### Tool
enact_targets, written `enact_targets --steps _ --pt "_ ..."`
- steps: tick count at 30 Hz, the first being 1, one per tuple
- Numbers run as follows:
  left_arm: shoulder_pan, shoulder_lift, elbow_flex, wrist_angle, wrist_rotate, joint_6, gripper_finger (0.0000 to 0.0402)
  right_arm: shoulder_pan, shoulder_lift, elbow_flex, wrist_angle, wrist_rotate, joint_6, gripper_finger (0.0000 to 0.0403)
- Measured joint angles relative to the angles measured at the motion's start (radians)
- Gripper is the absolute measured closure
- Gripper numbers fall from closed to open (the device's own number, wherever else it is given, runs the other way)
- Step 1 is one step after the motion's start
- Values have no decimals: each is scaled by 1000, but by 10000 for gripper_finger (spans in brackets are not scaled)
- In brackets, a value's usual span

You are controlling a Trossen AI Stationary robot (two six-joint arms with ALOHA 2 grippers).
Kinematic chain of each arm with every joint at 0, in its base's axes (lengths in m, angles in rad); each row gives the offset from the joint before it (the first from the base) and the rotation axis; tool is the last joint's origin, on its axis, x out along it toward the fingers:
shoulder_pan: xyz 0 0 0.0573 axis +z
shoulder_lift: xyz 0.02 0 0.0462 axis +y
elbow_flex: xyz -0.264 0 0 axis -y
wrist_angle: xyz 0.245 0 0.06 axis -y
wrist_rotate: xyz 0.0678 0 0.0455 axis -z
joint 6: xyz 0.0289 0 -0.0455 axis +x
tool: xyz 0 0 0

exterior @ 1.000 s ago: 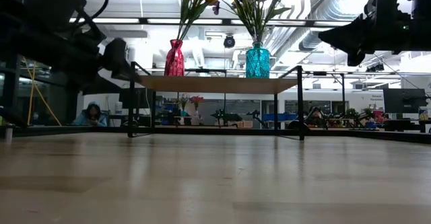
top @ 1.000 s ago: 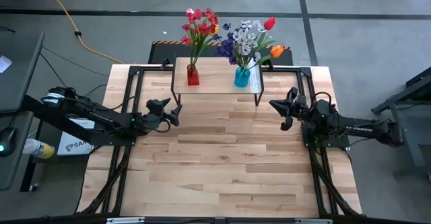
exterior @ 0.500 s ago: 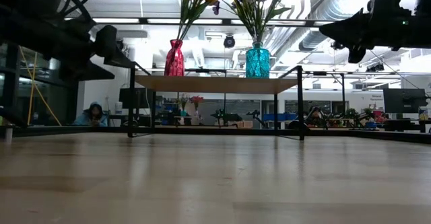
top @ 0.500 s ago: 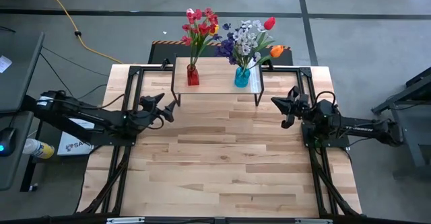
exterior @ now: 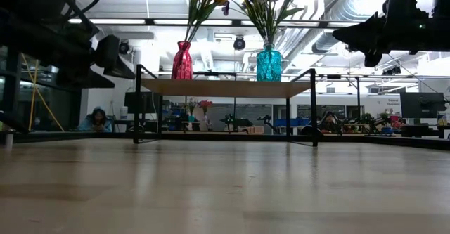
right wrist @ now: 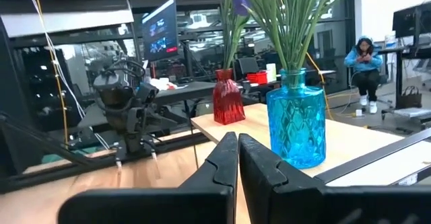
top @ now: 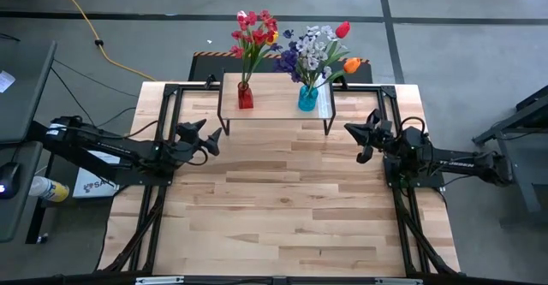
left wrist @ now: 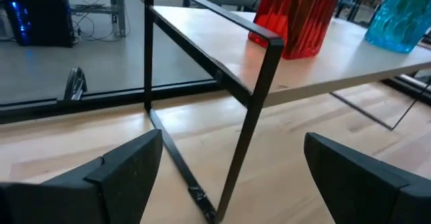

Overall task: Pick and place flowers into a vace then onto a shelf
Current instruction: Return to home position

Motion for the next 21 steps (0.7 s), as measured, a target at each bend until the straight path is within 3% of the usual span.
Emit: enact_targets --steps 5,21 --pt "0 0 0 -24 17 0 9 0 0 0 0 0 -8 400" --pt "0 0 0 -21 296 -1 9 3 0 0 -1 -1 -29 402"
